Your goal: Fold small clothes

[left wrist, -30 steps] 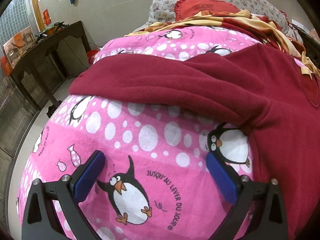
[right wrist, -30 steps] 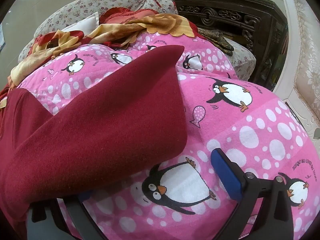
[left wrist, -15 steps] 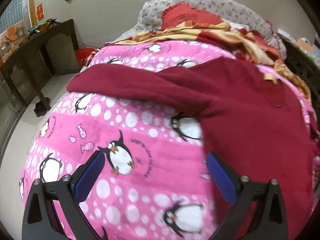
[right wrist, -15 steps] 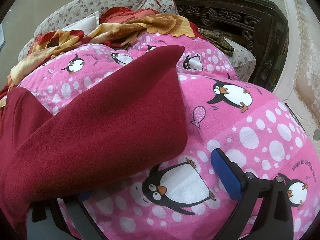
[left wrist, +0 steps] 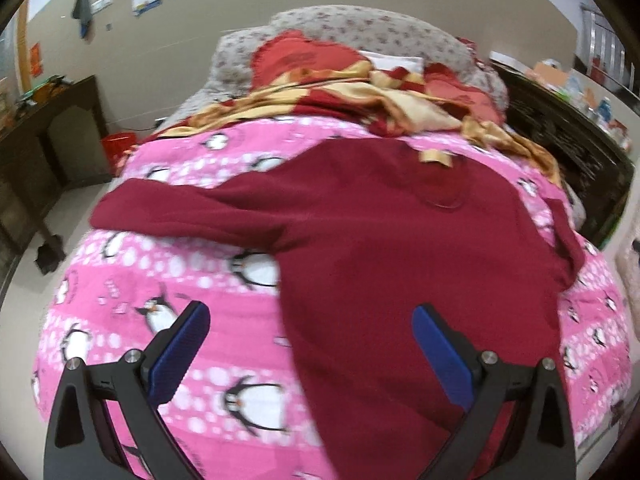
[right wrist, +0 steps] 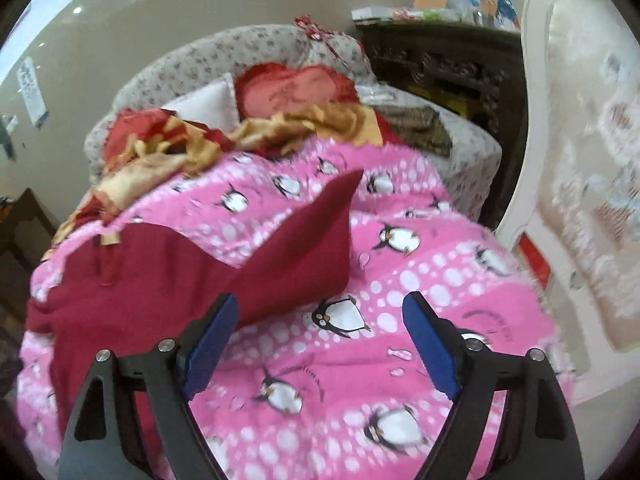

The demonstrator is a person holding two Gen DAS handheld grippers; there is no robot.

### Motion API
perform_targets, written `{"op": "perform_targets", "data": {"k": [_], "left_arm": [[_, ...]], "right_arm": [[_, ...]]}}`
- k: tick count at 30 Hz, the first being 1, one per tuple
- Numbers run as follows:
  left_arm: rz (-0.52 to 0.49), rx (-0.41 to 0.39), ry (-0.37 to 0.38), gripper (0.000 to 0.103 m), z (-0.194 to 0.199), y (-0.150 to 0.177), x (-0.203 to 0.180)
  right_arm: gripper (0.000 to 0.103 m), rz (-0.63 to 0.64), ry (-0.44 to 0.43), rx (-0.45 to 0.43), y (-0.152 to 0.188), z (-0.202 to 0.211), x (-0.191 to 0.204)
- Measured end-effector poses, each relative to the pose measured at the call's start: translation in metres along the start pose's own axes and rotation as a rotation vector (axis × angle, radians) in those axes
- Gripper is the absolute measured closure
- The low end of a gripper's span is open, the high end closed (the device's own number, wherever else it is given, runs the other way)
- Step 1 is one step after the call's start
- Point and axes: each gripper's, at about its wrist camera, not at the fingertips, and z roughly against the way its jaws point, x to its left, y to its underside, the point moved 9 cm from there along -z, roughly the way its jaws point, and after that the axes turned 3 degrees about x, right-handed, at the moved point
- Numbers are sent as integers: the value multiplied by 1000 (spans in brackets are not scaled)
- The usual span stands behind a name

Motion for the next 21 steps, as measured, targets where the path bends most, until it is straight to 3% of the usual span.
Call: {"op": "perform_targets", "data": {"k": [6, 10, 15, 21], "left_arm": [[-60, 20, 34, 0, -4, 11, -35], [-73, 48, 40, 0, -9, 25, -41], [-145, 104, -5, 0, -27, 44, -40], [-95, 105, -13, 0, -21, 53, -16]], "right_arm": [[10, 124, -59, -24, -22, 77, 30], [10, 229, -103, -23, -13, 96, 63], [10, 282, -201, 51, 32, 73, 115], [10, 398, -408, 164, 102, 49, 200]]}}
